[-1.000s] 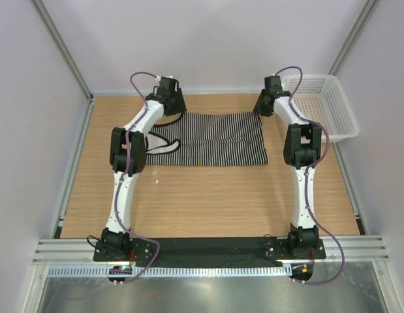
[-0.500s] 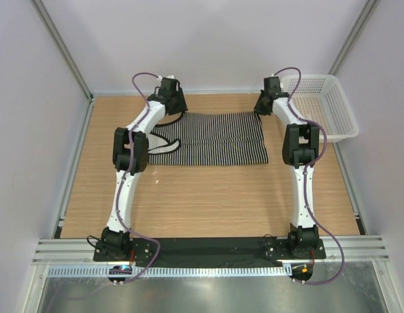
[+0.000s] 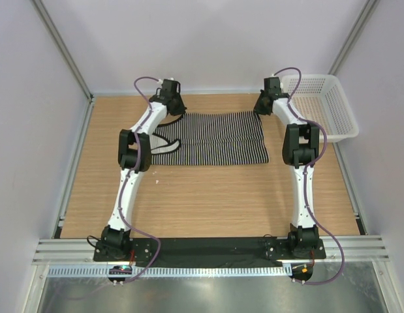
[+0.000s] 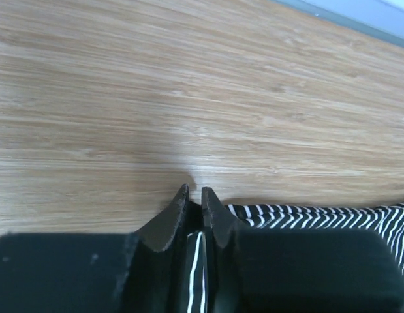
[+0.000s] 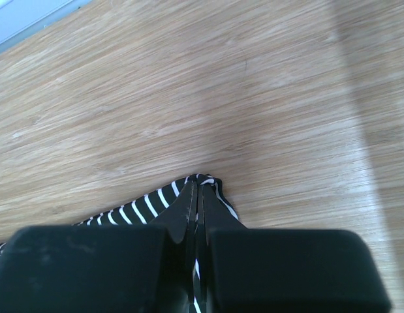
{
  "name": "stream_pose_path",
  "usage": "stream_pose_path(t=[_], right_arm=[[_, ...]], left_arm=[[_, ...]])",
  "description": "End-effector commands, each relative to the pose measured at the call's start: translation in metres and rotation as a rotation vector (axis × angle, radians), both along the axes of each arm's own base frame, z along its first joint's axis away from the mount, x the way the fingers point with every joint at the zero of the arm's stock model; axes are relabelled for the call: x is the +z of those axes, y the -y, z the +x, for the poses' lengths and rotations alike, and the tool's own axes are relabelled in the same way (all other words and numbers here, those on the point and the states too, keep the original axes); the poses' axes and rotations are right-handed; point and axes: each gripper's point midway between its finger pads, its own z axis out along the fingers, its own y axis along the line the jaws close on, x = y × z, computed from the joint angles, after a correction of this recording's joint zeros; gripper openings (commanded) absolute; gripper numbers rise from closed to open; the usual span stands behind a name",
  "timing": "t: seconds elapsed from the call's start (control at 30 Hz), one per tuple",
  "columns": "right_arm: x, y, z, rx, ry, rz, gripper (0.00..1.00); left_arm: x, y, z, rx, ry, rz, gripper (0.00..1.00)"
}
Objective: Fold and stack the tank tops
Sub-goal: Fold the tank top
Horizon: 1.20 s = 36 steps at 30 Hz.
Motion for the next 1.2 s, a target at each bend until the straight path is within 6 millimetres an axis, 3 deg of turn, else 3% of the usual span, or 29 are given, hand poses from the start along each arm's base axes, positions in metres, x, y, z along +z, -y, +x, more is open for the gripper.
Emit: stream_pose_path(t=[0.0, 0.07, 0.33, 0.47, 0.57, 0.77, 0.83, 0.87, 0.93, 0.97, 1.03, 1.17], right_arm=[[0.017, -0.002, 0.002, 0.013, 0.033, 0.002, 0.01], [0.020, -0.003, 0.002, 0.014, 0.037, 0.006, 0.01], [0.052, -0.004, 0.003, 0.011, 0.086, 0.012, 0.01], [0.075, -0.005, -0.002, 0.014, 0.122, 0.016, 0.01], [0.077, -0.005, -0.011, 0.013, 0.122, 0.018, 0.01], [0.084, -0.007, -0.025, 0.011, 0.136, 0.024, 0.01], [0.095, -0.007, -0.028, 0.006, 0.161, 0.032, 0.01], [0.089, -0.008, -0.034, 0.010, 0.148, 0.032, 0.01], [0.100, -0.011, -0.038, 0.015, 0.175, 0.037, 0.01], [0.093, -0.011, -0.044, 0.014, 0.158, 0.036, 0.01], [0.102, -0.015, -0.050, 0.018, 0.176, 0.041, 0.01], [0.098, -0.016, -0.067, 0.020, 0.171, 0.046, 0.01]], left_arm=[[0.015, -0.001, 0.001, -0.010, 0.002, -0.043, 0.07], [0.018, -0.002, 0.001, -0.011, 0.009, -0.042, 0.00], [0.069, -0.006, -0.001, -0.009, 0.097, -0.056, 0.00], [0.082, -0.005, -0.007, -0.019, 0.113, -0.062, 0.00], [0.089, -0.006, -0.012, -0.024, 0.123, -0.063, 0.00], [0.093, -0.009, -0.026, -0.045, 0.116, -0.038, 0.00], [0.086, -0.011, -0.033, -0.047, 0.100, -0.028, 0.00], [0.085, -0.010, -0.036, -0.048, 0.097, -0.027, 0.00], [0.085, -0.011, -0.042, -0.051, 0.098, -0.021, 0.00], [0.078, -0.010, -0.047, -0.052, 0.090, -0.016, 0.00], [0.085, -0.009, -0.053, -0.057, 0.104, -0.013, 0.00], [0.087, -0.006, -0.066, -0.063, 0.107, 0.014, 0.00]])
